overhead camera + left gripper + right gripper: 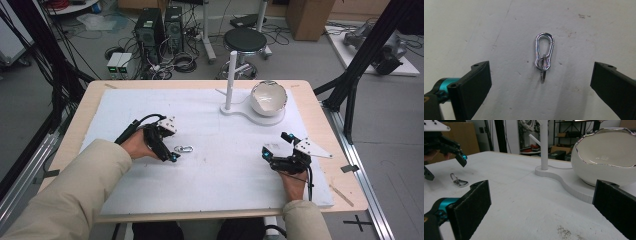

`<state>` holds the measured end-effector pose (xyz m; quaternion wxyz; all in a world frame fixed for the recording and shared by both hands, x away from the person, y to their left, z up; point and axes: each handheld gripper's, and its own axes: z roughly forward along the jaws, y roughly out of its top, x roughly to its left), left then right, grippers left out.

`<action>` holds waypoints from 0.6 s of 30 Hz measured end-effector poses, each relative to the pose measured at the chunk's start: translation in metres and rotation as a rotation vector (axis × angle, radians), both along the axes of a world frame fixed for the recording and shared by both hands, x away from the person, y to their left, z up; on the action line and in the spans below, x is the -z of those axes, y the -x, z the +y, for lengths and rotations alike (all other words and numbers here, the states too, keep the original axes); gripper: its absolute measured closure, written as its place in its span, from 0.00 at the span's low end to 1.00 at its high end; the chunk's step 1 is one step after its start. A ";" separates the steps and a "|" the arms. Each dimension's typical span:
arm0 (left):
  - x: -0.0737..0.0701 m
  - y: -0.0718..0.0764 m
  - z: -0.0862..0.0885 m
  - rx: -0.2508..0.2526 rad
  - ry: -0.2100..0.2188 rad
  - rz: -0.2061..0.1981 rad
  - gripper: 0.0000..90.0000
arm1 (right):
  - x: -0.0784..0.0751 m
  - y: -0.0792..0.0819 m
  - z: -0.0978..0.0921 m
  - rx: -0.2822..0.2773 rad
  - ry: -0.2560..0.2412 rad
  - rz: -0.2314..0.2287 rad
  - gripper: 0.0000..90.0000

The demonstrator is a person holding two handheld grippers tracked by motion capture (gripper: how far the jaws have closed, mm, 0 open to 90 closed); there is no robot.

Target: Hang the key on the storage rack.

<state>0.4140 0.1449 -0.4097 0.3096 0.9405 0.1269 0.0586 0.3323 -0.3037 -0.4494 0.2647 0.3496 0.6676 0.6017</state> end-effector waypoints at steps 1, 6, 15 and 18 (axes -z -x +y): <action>0.000 0.000 0.000 0.005 -0.011 0.003 0.05 | 0.000 0.000 0.000 0.002 -0.001 0.000 0.01; 0.000 -0.001 0.001 0.010 -0.009 0.005 0.16 | 0.000 0.000 0.000 -0.001 0.000 0.001 0.01; 0.000 0.001 0.001 0.038 -0.018 0.003 0.40 | 0.000 0.000 0.000 0.000 -0.001 -0.001 0.01; 0.000 0.002 0.001 0.052 -0.010 0.006 0.52 | 0.000 0.000 0.000 0.000 -0.002 0.002 0.01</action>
